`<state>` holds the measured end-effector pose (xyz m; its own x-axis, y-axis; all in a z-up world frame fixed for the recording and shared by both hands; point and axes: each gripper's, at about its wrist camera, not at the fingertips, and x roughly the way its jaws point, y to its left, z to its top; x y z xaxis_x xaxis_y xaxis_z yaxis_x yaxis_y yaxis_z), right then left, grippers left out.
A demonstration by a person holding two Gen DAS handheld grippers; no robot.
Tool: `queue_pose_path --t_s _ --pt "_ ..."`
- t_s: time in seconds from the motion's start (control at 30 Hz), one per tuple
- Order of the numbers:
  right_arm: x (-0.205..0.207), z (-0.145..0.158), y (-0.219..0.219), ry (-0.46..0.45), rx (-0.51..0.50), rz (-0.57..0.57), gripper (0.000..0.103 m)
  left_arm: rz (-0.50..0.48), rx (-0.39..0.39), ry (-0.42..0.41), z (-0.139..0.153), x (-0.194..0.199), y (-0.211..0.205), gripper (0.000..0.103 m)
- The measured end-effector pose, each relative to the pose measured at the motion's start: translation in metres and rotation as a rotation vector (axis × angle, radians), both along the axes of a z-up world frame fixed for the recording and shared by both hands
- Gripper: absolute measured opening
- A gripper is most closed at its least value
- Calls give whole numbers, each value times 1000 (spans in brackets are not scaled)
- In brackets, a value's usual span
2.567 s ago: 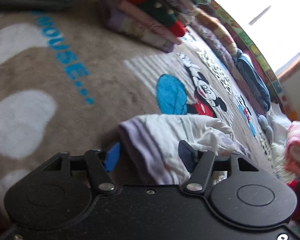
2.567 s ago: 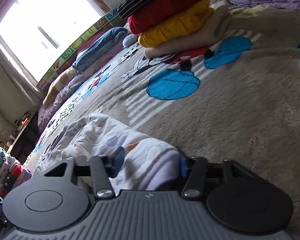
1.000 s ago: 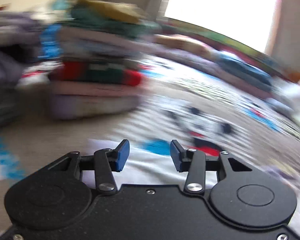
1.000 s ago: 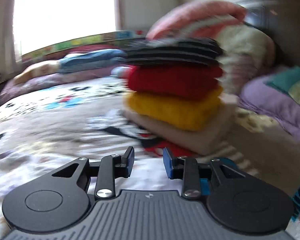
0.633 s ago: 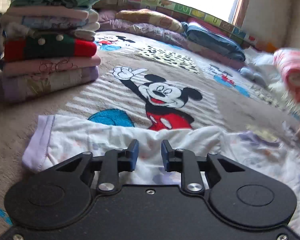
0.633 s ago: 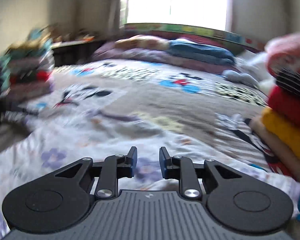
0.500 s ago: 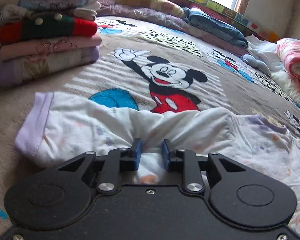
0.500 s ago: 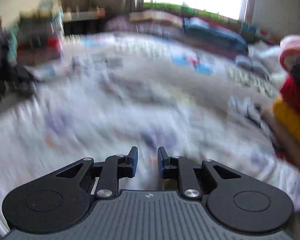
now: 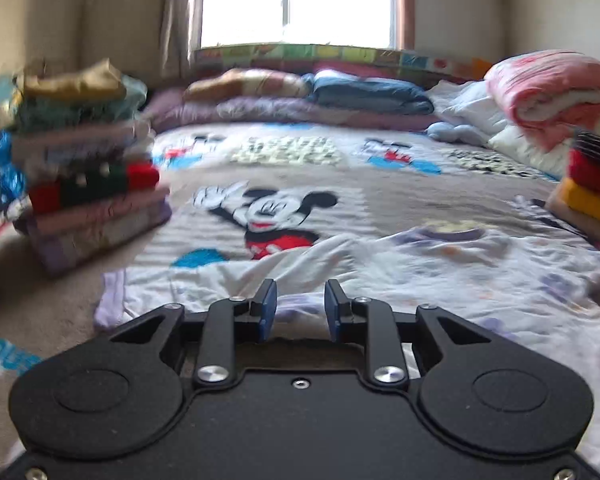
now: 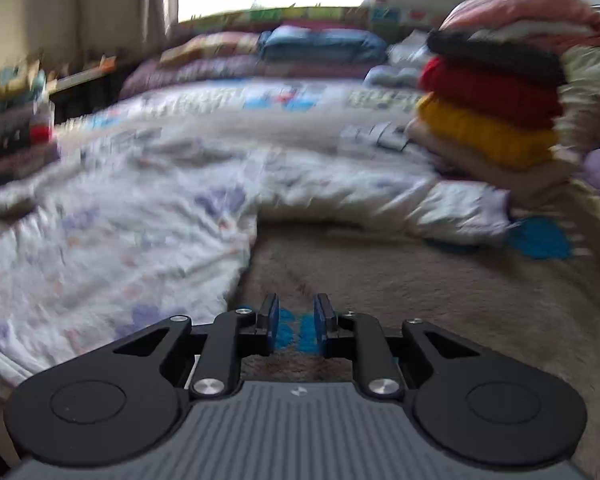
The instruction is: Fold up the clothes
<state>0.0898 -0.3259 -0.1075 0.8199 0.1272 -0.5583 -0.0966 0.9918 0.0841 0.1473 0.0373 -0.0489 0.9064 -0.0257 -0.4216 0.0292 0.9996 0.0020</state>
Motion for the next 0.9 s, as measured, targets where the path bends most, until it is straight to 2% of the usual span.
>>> queue_pose_path --t_s 0.07,0.17,0.23,0.27,0.33,0.37,0.4,0.43,0.5,0.63,0.7,0.8,0.87,0.9 --pt "-14 11 3 -70 29 -6 21 -46 -30 -13 5 -24 -13 24" --pt "-29 24 17 -150 28 76 20 -135 -33 10 -2 -55 -39 23" --pt "-37 25 25 -177 23 113 20 -152 0 53 -15 -69 -54 19" --pt "-39 24 26 -177 36 126 20 -140 0 103 -27 -72 -57 18" --pt "-40 13 26 -144 57 127 20 -110 -9 213 -61 -72 -57 18" --pt "-33 -3 22 -62 73 117 21 -99 -13 264 -83 -70 -56 19" --pt "-26 -20 19 19 89 108 21 -89 -33 278 -85 -70 -54 19" --pt "-28 -22 16 23 106 105 20 -79 -56 283 -82 -69 -51 20" --pt "-30 -25 10 31 140 99 19 -47 -195 303 -82 -70 -35 19" --pt "-34 -32 -1 46 209 86 19 -55 -275 309 -83 -72 -28 20" --pt "-36 -35 -7 54 243 79 19 -44 -275 292 -76 -77 -31 19" --pt "-46 -27 -1 20 187 78 20 -78 -204 211 -62 -95 -44 20" --pt "-60 -17 6 -47 134 99 22 -136 -151 156 -52 -105 -55 20" --pt "-67 -11 14 -99 73 127 22 -182 -110 138 -51 -110 -62 22"
